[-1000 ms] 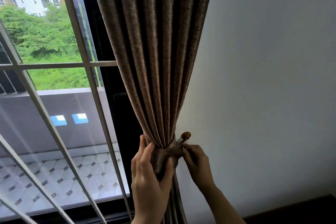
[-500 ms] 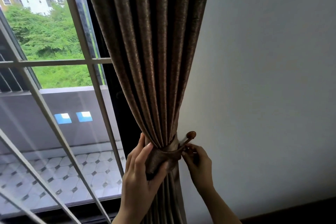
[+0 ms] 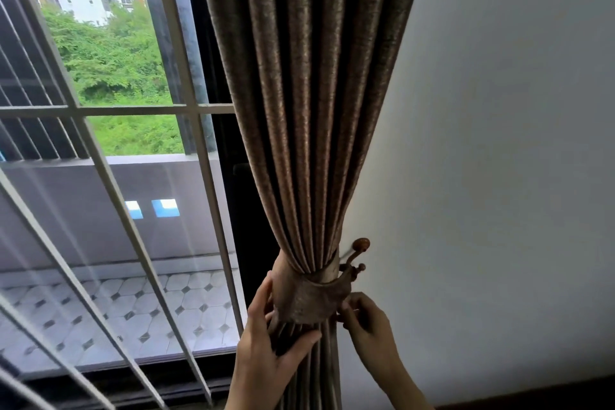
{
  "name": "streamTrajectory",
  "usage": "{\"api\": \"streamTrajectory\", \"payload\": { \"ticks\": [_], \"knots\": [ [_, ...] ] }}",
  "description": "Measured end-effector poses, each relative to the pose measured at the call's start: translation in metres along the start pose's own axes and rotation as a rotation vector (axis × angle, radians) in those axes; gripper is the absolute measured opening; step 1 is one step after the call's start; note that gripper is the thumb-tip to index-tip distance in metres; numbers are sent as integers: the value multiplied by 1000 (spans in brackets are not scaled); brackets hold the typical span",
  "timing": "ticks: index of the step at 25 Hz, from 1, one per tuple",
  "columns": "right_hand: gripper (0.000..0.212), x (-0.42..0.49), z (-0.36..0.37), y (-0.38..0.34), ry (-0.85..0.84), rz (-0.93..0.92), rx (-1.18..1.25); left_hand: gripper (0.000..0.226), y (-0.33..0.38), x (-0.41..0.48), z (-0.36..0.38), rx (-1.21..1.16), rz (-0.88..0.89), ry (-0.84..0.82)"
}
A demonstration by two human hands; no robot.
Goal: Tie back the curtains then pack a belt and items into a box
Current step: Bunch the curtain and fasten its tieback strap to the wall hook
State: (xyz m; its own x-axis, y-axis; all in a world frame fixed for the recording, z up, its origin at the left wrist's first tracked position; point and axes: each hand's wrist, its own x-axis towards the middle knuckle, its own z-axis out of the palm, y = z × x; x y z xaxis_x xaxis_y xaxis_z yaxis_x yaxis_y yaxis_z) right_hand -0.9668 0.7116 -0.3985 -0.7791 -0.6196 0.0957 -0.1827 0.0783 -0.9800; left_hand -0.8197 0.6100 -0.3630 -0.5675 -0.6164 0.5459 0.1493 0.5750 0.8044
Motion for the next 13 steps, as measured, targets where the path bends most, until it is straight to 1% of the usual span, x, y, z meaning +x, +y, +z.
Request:
{"api": "streamTrajectory", "payload": {
  "ticks": [2, 3, 5, 6, 7, 9, 11, 13],
  "knots": [
    [9, -16, -4, -4, -162, -8, 130, 79, -1, -9, -2, 66, -73, 8],
    [12, -22, -5, -8, -222, -5, 161, 75, -1, -13, -3, 111, -88, 17],
    [23, -30, -4, -15, -290, -26, 164, 74, 0, -18, -7, 162, -93, 29],
    [23, -32, -2, -19, -293, -52, 158, 72, 0, -20, -8, 169, -87, 35],
    [20, -35, 1, -24, -282, -86, 135, 67, -1, -22, -10, 186, -58, 49],
    [13, -46, 7, -36, -206, -195, 14, 56, 2, -28, -17, 300, 48, 113],
    [20, -58, 12, -43, -114, -314, -161, 53, 6, -37, -20, 407, 177, 170],
    [25, -70, 15, -38, 10, -405, -340, 46, 7, -46, -16, 498, 249, 221]
  ]
}}
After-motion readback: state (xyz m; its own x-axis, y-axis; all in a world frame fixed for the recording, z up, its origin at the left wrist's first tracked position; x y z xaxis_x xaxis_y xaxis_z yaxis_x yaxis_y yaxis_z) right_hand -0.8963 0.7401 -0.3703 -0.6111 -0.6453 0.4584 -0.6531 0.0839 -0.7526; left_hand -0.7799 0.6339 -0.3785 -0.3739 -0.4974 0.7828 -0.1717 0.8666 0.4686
